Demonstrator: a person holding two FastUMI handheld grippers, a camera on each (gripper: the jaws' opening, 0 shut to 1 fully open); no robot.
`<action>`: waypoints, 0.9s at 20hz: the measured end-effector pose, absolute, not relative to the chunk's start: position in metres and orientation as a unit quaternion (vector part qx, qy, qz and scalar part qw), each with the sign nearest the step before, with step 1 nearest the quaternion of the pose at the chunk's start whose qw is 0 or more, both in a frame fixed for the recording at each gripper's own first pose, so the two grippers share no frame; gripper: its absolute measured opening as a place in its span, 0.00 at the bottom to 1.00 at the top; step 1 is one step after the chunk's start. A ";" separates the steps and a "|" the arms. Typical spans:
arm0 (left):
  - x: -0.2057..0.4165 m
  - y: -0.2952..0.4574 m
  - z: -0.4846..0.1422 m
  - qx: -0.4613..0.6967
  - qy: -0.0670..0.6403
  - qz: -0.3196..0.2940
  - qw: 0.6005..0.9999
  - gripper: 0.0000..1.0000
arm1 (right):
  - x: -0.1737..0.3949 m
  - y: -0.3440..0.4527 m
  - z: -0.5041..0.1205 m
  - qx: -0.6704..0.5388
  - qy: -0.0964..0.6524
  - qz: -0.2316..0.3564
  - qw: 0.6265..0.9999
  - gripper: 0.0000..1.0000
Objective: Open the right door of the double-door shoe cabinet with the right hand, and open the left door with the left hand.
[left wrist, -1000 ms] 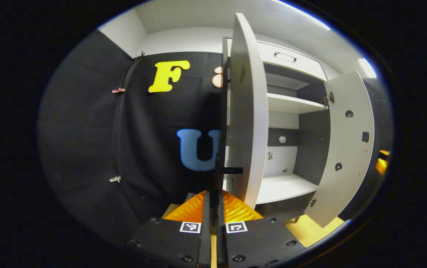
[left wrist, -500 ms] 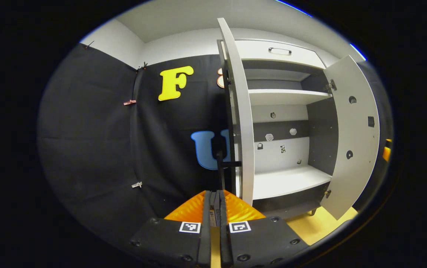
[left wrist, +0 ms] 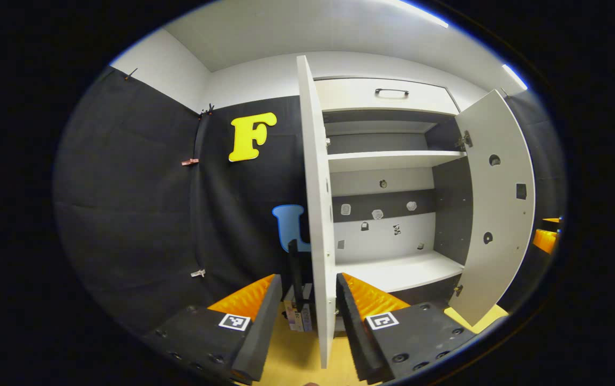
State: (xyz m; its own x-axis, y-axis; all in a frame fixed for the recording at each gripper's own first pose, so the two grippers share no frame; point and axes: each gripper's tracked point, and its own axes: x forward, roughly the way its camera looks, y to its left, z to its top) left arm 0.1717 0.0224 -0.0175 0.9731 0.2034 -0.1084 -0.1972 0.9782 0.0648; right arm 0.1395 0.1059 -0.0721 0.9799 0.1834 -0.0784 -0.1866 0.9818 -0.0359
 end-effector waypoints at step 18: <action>0.161 -0.083 -0.008 0.018 0.025 0.062 0.998 0.96 | 0.140 0.103 -0.063 -0.019 0.028 0.086 0.996 0.98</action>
